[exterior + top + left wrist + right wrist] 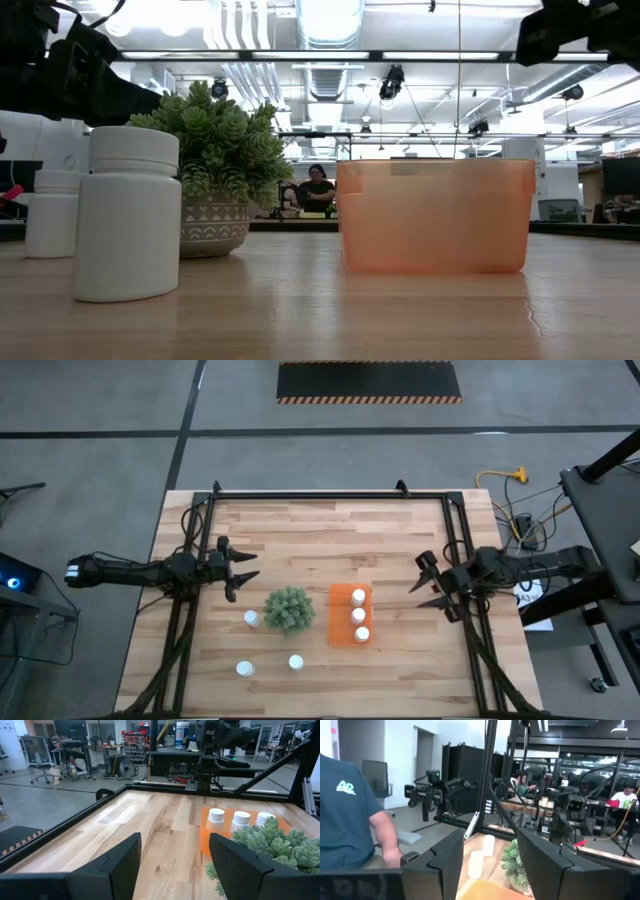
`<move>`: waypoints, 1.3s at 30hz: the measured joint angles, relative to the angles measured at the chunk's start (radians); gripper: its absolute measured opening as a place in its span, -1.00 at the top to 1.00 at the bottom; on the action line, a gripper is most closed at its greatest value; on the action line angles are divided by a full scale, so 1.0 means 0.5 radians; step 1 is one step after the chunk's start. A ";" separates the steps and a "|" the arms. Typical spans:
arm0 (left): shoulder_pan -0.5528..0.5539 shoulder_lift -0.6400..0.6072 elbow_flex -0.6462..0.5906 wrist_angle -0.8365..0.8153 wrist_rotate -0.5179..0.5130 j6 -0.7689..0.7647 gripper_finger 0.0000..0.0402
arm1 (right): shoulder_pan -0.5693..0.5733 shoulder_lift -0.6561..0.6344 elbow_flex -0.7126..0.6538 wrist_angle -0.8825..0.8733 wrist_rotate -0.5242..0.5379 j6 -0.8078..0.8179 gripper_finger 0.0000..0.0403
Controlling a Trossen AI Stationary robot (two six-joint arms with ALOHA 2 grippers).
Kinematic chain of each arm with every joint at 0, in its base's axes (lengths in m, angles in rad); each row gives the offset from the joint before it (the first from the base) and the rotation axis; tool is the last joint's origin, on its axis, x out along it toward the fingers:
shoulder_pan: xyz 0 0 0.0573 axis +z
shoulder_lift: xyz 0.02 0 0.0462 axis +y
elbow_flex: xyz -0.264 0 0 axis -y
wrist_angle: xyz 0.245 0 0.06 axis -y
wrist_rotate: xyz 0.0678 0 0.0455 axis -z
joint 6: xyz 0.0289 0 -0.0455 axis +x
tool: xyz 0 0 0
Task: Pick and place pill bottles into a basket
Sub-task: Put the white medicine bottle into the orange bin
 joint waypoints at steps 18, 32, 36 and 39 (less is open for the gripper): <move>0.000 0.000 0.000 0.000 0.000 -0.001 -0.08 | 0.001 -0.700 -0.140 -0.303 -0.003 -0.027 0.15; -0.001 0.005 -0.001 0.001 0.000 -0.001 -0.08 | 0.001 -0.696 -0.214 -0.308 0.120 0.023 0.15; 0.000 0.007 0.000 0.001 0.000 0.000 -0.08 | 0.000 -0.697 -0.214 -0.381 0.277 0.020 0.15; 0.000 0.006 0.000 0.000 0.000 -0.001 -0.08 | 0.001 -0.697 -0.214 -0.437 0.244 -0.014 0.14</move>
